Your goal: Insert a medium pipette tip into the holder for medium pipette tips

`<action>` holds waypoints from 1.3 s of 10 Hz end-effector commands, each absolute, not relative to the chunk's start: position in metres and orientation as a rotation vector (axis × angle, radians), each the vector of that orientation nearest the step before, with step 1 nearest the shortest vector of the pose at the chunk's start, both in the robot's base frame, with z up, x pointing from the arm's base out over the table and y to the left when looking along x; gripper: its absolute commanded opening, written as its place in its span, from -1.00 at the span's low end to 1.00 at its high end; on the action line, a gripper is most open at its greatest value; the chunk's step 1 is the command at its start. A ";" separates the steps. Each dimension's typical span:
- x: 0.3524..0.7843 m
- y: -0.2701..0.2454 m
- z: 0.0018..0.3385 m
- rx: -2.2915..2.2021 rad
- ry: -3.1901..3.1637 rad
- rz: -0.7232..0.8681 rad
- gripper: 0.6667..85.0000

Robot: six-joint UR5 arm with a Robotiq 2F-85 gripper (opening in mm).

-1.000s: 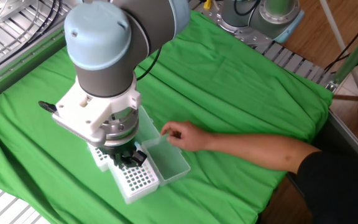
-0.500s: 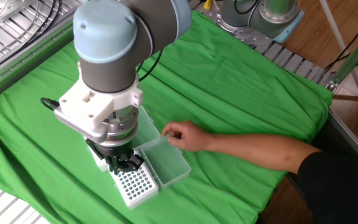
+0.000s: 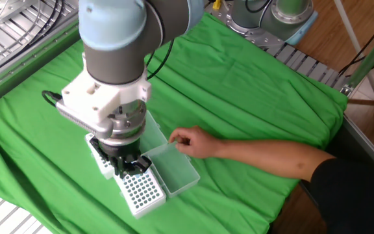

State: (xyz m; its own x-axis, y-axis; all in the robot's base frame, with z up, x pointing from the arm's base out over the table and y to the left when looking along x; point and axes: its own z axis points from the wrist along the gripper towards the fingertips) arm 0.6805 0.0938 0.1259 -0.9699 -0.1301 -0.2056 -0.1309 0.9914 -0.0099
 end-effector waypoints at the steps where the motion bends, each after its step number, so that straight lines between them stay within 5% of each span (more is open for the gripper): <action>1: 0.670 0.093 0.145 -0.191 2.945 0.035 -0.99; 13: 0.613 0.008 0.132 -0.363 2.944 -0.042 -0.99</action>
